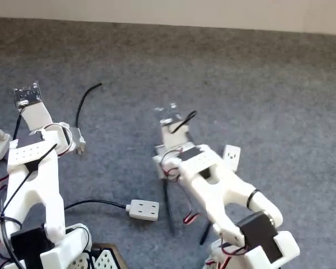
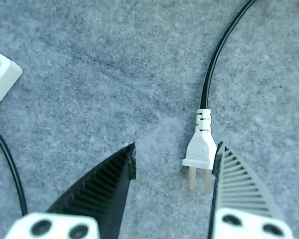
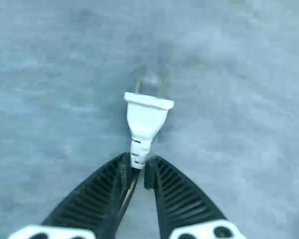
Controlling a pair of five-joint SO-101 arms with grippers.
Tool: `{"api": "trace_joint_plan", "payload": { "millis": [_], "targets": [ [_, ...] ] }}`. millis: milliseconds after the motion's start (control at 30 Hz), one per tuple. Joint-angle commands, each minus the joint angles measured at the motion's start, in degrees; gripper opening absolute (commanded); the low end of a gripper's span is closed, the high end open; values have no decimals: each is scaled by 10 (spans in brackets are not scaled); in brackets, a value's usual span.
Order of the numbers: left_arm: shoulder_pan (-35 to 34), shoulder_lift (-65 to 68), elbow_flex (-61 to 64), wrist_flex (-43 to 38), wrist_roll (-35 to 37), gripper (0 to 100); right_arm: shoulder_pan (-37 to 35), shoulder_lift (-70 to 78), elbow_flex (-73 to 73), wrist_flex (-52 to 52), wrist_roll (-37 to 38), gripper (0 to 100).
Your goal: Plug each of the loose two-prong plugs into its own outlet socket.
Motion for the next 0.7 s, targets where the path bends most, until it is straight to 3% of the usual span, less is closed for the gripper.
{"api": "trace_joint_plan", "payload": {
  "millis": [0, 233, 467, 567, 667],
  "targets": [
    [-5, -2, -5, -8, 4, 260, 112, -7, -51, 48, 40, 15],
    [-3, -1, -2, -23, 4, 260, 293, -10, -106, 66, 101, 15],
    [-1, 31, -22, -24, -6, 264, 298, -11, -124, 96, 140, 43],
    [-1, 116, -98, -19, -31, 264, 298, -11, -124, 107, 142, 150],
    [-1, 232, -209, 40, -33, 264, 305, -12, -124, 120, 142, 267]
  ]
}}
